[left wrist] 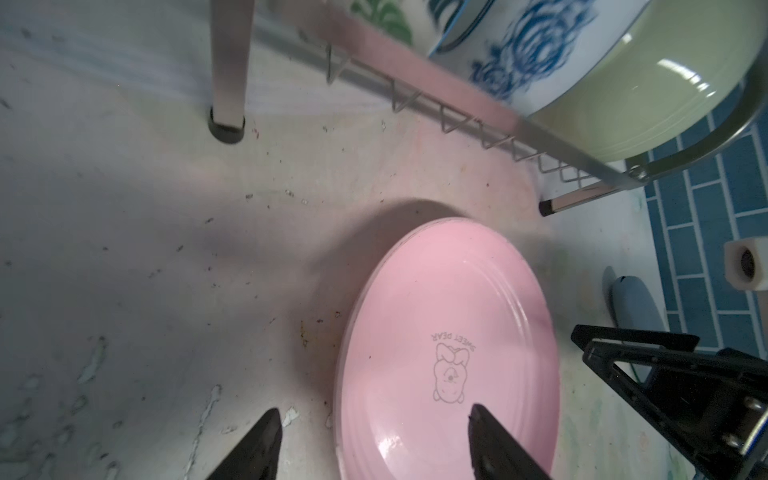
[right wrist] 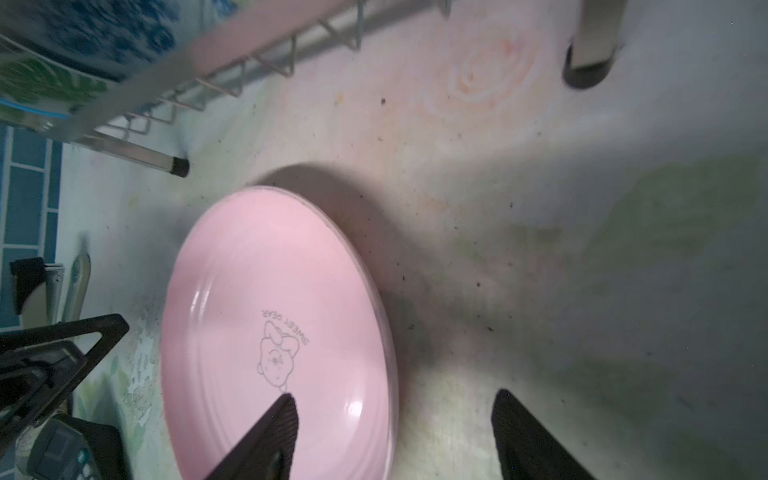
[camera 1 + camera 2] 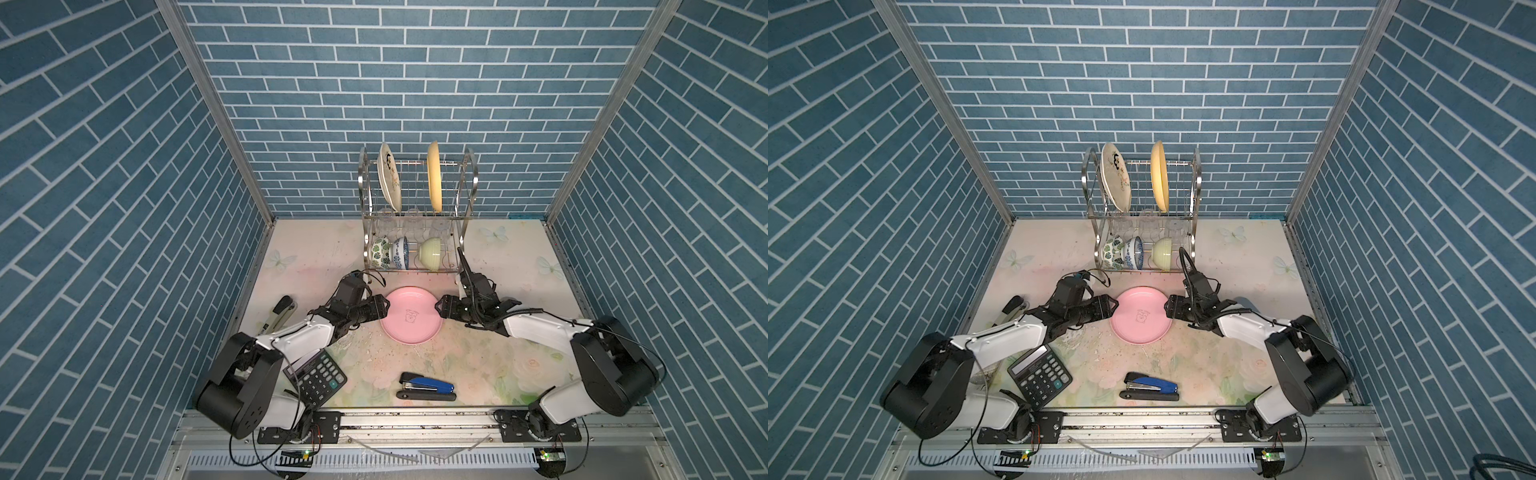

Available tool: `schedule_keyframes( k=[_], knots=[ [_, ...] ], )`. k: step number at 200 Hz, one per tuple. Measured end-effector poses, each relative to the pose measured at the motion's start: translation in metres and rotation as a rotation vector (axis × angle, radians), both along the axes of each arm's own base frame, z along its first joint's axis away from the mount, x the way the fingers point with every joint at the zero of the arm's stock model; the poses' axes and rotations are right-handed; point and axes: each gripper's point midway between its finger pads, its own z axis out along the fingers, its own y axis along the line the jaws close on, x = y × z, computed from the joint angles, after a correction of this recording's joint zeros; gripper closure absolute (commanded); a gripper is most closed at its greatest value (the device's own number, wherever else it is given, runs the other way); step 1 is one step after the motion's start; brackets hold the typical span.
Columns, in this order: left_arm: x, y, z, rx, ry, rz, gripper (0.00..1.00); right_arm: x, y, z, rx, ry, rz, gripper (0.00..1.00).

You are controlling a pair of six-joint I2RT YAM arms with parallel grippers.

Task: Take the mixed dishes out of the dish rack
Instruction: 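Open both grippers and draw them back from the pink plate, then raise the left gripper to the white plate and the right gripper to the yellow plate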

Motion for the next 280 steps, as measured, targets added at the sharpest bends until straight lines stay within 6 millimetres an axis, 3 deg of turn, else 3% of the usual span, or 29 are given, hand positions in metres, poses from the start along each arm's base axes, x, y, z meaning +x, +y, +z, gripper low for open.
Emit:
schedule_keyframes(
  k=[48,75,114,149,170,210,249,280],
  knots=[
    [0.004,0.023,0.08,0.055,-0.212,0.053,0.27,-0.006,-0.034,0.079,-0.041,-0.215,-0.049,0.26],
    [0.005,0.039,0.126,0.093,-0.329,0.099,0.26,-0.01,-0.042,0.122,-0.055,-0.295,-0.043,0.26],
    [0.014,0.054,0.182,0.141,-0.446,0.168,0.17,-0.007,-0.033,0.203,-0.042,-0.438,0.011,0.27],
    [0.031,0.054,0.226,0.156,-0.512,0.202,0.16,0.004,-0.012,0.28,-0.012,-0.568,0.086,0.29],
    [0.049,0.055,0.245,0.157,-0.526,0.224,0.17,0.015,0.001,0.313,-0.015,-0.627,0.129,0.3],
    [0.087,0.072,0.268,0.149,-0.536,0.285,0.17,0.04,0.022,0.346,-0.069,-0.693,0.187,0.31],
    [0.125,0.079,0.284,0.117,-0.536,0.302,0.18,0.065,0.042,0.354,-0.106,-0.719,0.229,0.37],
    [0.148,0.08,0.28,0.103,-0.517,0.291,0.2,0.085,0.049,0.359,-0.122,-0.725,0.232,0.39]
  ],
)
